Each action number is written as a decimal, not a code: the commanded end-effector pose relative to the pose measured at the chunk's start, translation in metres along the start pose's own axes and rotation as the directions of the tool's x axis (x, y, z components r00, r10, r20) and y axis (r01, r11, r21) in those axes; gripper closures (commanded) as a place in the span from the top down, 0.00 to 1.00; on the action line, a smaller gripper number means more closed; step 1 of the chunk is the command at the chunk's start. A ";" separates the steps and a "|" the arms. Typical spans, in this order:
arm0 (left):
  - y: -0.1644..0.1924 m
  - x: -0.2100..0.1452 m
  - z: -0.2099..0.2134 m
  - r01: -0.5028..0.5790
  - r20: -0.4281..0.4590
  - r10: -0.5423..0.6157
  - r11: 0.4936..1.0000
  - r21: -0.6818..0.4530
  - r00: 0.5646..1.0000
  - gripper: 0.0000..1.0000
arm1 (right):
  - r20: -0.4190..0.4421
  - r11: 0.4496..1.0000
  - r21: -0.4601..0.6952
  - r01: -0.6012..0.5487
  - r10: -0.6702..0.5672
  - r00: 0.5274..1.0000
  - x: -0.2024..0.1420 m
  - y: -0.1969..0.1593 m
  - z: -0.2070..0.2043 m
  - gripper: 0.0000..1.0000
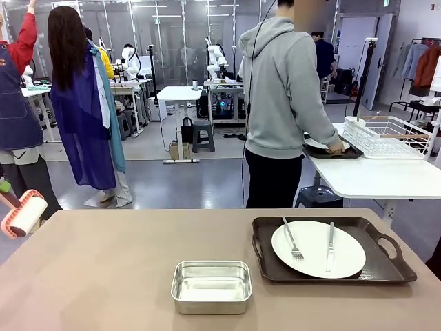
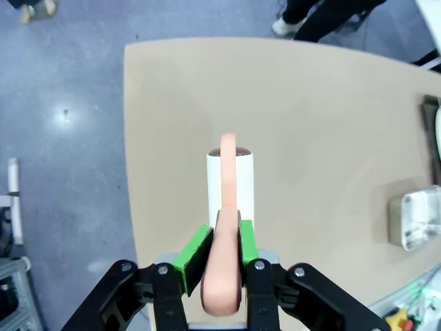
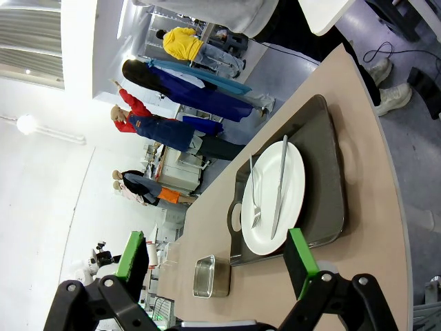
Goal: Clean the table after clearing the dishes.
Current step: When the left (or right) Handle tray is removed, use the left hand (or right hand) to clean the left (or right) side of the table with the Lint Roller, then place the Lint Roller back on top of the Airtight Container.
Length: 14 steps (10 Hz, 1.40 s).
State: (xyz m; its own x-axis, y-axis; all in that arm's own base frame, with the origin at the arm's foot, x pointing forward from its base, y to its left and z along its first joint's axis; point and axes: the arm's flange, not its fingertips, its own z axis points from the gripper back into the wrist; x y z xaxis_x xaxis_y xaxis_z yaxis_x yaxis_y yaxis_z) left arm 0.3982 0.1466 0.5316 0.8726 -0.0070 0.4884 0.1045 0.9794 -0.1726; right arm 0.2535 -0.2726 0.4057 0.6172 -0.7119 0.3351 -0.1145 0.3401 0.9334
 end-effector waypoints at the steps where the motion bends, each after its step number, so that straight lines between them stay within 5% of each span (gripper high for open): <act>1: 0.006 0.002 -0.004 0.005 0.001 -0.005 1.000 0.006 1.000 0.23 | 0.004 1.000 0.009 -0.006 0.006 1.000 0.000 0.003 0.002 1.00; 8: 0.004 0.000 -0.007 -0.007 -0.013 0.007 1.000 -0.008 1.000 0.23 | 0.004 1.000 0.009 -0.006 0.006 1.000 0.000 0.003 0.002 1.00; 10: -0.081 0.052 0.000 0.285 0.054 -0.284 0.958 -0.019 0.957 0.23 | 0.004 1.000 0.009 -0.006 0.006 1.000 0.000 0.003 0.002 1.00; 12: -0.218 0.073 -0.008 0.635 0.072 -0.632 0.761 -0.132 0.772 0.23 | 0.004 1.000 0.009 -0.006 0.006 1.000 0.000 0.003 0.002 1.00; 14: -0.326 0.062 -0.018 0.816 0.043 -0.827 0.542 -0.202 0.560 0.23 | 0.004 1.000 0.009 -0.006 0.006 1.000 0.000 0.003 0.002 1.00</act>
State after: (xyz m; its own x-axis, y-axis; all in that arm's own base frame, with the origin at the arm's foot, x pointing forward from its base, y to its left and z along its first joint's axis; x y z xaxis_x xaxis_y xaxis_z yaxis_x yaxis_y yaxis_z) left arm 0.4123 -0.1781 0.6014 0.4983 -0.7121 0.4945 0.7893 0.6087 0.0811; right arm 0.2537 -0.2724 0.4058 0.6178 -0.7113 0.3352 -0.1147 0.3402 0.9333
